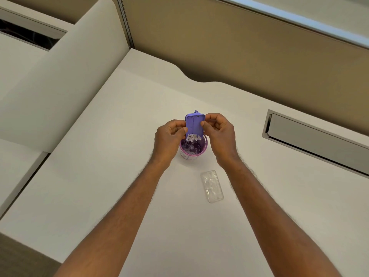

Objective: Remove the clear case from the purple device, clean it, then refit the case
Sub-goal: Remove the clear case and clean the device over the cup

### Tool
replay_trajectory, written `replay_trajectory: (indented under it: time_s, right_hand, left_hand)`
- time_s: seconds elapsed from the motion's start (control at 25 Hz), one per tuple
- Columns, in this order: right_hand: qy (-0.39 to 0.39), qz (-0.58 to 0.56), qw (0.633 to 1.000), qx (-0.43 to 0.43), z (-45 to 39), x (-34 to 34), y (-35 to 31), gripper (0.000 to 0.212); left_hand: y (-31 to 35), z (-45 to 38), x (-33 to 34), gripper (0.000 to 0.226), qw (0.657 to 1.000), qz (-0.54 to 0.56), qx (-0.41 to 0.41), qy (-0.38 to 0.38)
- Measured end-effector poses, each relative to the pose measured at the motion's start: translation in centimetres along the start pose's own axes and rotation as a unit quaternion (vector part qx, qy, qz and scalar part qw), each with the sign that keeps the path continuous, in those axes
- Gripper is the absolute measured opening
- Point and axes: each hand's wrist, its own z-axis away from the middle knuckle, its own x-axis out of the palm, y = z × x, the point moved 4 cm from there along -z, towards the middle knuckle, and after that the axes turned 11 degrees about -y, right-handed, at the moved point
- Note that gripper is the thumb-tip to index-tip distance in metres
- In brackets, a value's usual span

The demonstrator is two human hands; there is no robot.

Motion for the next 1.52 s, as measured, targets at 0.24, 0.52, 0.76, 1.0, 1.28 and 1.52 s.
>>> replay_trajectory:
  time_s: [0.24, 0.52, 0.76, 1.0, 1.28, 1.52]
  right_hand:
    - [0.0, 0.032, 0.999, -0.026, 0.5, 0.5, 0.3, 0.026]
    - [0.003, 0.164, 0.986, -0.009, 2.0, 0.7, 1.7, 0.029]
    - [-0.022, 0.234, 0.972, -0.002, 3.1, 1.1, 2.0, 0.013]
    - [0.009, 0.25, 0.968, -0.024, 3.6, 0.7, 1.2, 0.014]
    - [-0.007, 0.271, 0.96, -0.075, 2.9, 0.9, 0.4, 0.021]
    - [-0.025, 0.3, 0.946, -0.122, 3.4, 0.7, 0.8, 0.026]
  left_hand:
    - [0.1, 0.5, 0.1, 0.022, 0.999, -0.033, 0.017, 0.021]
    - [0.3, 0.4, -0.1, 0.024, 0.995, -0.057, 0.04, 0.066]
    - [0.4, 0.6, -0.1, 0.023, 0.988, -0.103, 0.084, 0.081]
    - [0.5, 0.9, -0.2, 0.024, 0.982, -0.125, 0.107, 0.093]
    - [0.6, 1.9, 0.2, 0.024, 0.977, -0.137, 0.155, 0.055]
    - [0.1, 2.4, 0.3, 0.024, 0.963, -0.176, 0.202, 0.027]
